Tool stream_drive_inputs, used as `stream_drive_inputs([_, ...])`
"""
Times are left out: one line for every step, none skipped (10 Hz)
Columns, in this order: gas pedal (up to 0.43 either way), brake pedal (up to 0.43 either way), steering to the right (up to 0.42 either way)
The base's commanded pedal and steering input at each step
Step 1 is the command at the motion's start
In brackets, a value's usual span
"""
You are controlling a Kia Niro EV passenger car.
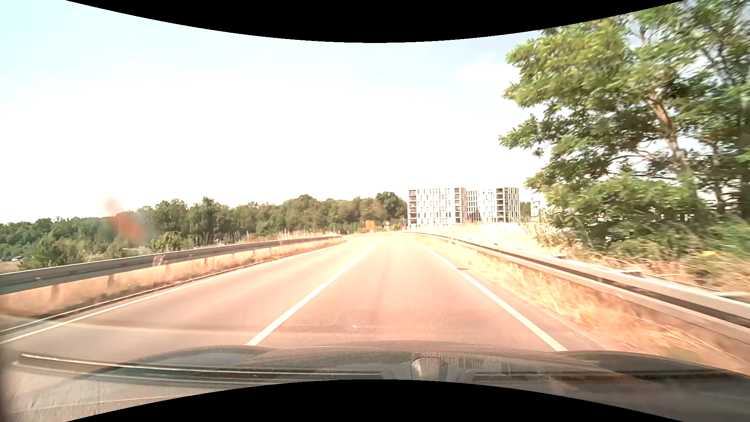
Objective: Follow the waypoints while adhering to traffic rules and regulations
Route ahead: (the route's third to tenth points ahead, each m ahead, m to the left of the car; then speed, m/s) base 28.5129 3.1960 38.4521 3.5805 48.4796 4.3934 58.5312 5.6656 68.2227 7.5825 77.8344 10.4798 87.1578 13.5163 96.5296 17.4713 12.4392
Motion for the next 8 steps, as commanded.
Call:
stream_drive_inputs([0.059,0.0,0.001])
stream_drive_inputs([0.059,0.0,0.001])
stream_drive_inputs([0.059,0.0,-0.003])
stream_drive_inputs([0.059,0.0,-0.006])
stream_drive_inputs([0.059,0.0,-0.009])
stream_drive_inputs([0.059,0.0,-0.009])
stream_drive_inputs([0.059,0.0,-0.009])
stream_drive_inputs([0.059,0.0,-0.009])
